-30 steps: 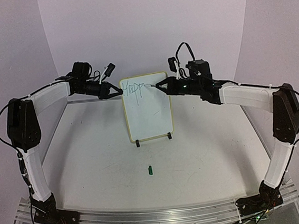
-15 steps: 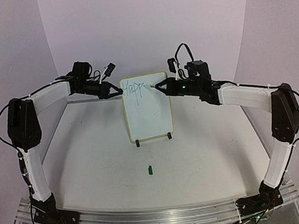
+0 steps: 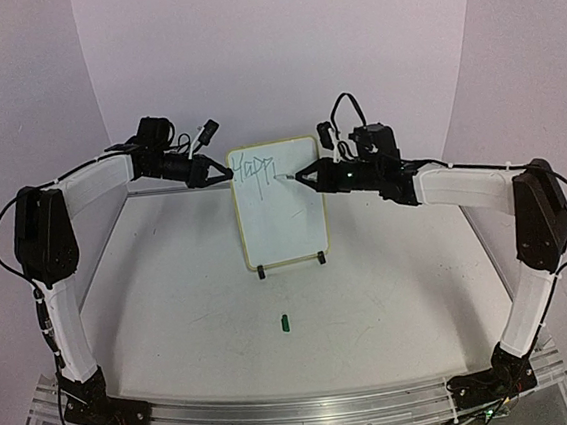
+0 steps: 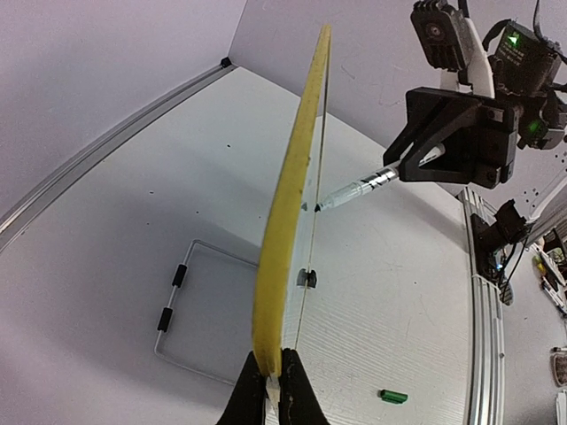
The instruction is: Write a sentence on the whiteboard
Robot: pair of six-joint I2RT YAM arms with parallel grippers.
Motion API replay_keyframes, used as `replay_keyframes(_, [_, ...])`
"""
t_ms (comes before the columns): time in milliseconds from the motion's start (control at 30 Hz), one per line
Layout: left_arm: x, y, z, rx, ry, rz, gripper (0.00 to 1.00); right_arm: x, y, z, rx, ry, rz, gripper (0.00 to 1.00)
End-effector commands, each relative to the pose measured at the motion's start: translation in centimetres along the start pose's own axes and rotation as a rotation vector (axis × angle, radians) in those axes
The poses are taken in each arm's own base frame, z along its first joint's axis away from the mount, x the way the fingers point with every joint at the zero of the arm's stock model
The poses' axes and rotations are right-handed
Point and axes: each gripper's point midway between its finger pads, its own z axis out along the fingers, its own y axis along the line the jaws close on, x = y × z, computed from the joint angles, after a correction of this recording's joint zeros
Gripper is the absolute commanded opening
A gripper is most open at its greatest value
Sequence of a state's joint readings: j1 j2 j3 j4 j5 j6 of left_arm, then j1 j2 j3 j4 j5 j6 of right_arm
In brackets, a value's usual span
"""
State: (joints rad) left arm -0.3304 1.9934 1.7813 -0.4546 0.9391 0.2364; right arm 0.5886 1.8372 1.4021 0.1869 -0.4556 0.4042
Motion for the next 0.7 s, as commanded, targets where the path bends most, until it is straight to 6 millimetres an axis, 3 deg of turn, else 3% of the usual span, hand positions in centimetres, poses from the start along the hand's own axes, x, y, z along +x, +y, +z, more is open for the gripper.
replay_keyframes(0, [1.5, 0.5, 0.9, -0.007, 0.051, -0.027, 0.00, -5.4, 4.3, -2.7, -0.106, -0.134, -0.063, 0.00])
replay_keyframes(367, [1.5, 0.4, 0.9, -0.006, 0.049, -0.027, 0.00, -7.7, 4.0, -2.3, -0.065, -0.199, -0.083, 0.00])
replay_keyframes(667, [1.6, 0.5, 0.9, -0.005, 0.049, -0.029, 0.00, -7.7, 3.3, -0.9, -0.055, -0.195, -0.072, 0.00])
